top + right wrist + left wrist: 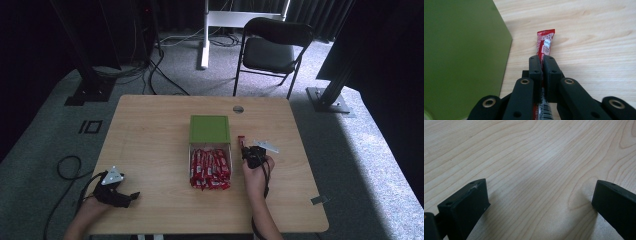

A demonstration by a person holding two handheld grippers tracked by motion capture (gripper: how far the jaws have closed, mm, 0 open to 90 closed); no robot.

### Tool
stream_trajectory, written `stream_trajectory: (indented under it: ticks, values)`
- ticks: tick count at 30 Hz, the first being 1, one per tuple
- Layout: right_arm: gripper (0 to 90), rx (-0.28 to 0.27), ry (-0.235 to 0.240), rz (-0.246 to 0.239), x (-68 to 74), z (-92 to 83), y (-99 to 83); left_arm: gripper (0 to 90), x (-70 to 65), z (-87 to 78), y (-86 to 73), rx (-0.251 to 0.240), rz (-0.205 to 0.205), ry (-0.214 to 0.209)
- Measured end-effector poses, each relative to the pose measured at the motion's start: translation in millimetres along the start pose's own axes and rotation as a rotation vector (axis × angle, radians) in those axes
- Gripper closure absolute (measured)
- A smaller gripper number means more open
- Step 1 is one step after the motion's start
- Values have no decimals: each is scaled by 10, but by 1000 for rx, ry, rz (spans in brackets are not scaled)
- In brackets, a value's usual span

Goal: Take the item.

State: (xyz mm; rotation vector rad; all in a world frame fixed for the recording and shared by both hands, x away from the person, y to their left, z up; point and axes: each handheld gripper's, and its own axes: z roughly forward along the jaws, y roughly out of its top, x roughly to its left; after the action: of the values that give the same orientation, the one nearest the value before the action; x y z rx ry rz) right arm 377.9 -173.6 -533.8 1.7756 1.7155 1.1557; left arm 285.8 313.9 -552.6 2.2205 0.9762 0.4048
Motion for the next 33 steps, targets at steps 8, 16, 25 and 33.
stream_trajectory:
  ticks: [8, 16, 25, 33]
  values:
    - [863, 59, -3, -8, -8, 80, -23, 16, 0, 0, 0, 0, 0, 0]
    - [856, 97, -3, -14, -15, 136, -69, 16, 0, 0, 0, 0, 0, 0]
    - [720, 113, 14, -41, -5, 161, -81, 16, 0, 0, 0, 0, 0, 0]
    - [453, 40, 49, -104, -18, 64, -22, 16, 0, 0, 0, 0, 0, 0]
